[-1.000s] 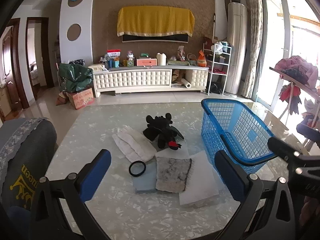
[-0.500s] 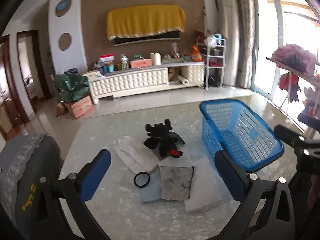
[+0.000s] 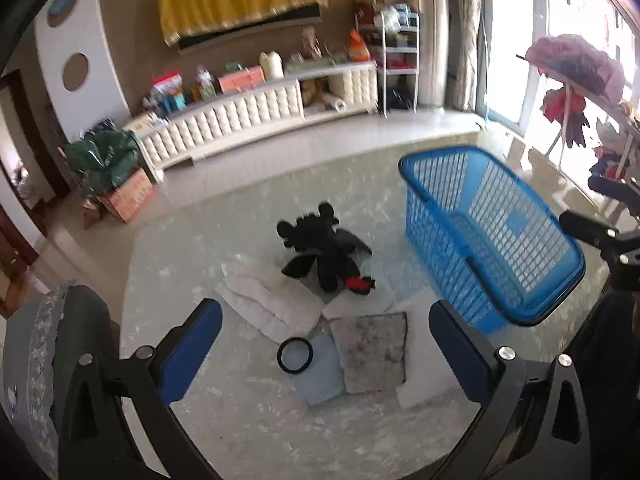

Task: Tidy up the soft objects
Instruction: 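Reach the right gripper to the black plush dragon and grasp it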

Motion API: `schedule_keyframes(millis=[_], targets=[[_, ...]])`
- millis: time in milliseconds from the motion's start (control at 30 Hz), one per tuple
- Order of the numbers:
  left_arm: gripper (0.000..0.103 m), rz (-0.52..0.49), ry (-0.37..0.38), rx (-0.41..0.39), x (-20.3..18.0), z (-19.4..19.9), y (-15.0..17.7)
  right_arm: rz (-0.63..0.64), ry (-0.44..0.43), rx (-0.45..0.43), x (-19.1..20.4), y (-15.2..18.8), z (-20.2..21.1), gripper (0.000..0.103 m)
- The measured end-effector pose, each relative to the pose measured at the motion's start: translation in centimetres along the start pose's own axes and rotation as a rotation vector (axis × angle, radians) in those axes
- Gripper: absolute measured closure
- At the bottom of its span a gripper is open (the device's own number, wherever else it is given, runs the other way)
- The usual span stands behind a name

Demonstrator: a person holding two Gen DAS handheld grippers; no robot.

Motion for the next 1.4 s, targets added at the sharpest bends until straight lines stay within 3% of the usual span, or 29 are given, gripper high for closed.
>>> schedule_keyframes(millis=[200,300,500,600,700,867,1167,1400], targets=[[0.0,0.001,0.01,0.076,2.2,-2.7,-0.5,0.043,-0.064,0.067,0.4,-1.5,-2.4,0.002],[0.013,-0.005,0.017,0.116,3.4,-4.2,-0.3,0.058,-0.117,0.09,1.3,-2.6,-3.6,0.014],[0.024,0.035,0.041,0.196,6.2,-7.4,0.7,0.12,-0.186,0.122,4.3,-4.7,-5.3,0.016],[0.024,0.044,0.038,0.246,7.4,-8.8,1.7,0.148,-0.231,0.148,5.9,-5.7,-6.5,0.016],[0.031,0.043,0.023,0.272,8.3,-10.2,2.5,0.163,-0.254,0.195,7.5,-6.0,-7.9,0.016],[0.031,0.047,0.048,0.339,8.6,-12.2,4.2,0.181,-0.306,0.314,9.7,-5.7,-10.8,0.017],[0.031,0.072,0.052,0.413,10.0,-14.5,6.8,0.166,-0.291,0.447,10.6,-6.0,-14.8,0.017],[0.031,0.039,0.02,0.43,9.6,-16.3,7.4,0.212,-0.243,0.464,11.3,-6.7,-15.8,0.017]])
Point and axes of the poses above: each gripper's, at about its wrist camera, not at the fingertips, and z roughly against the way its jaws point, x to its left, y to its underside, the point moved 8 cm from there along -z, roughly the way its jaws point, and after that the axes turned 15 degrees about z, right-handed, at the moved point
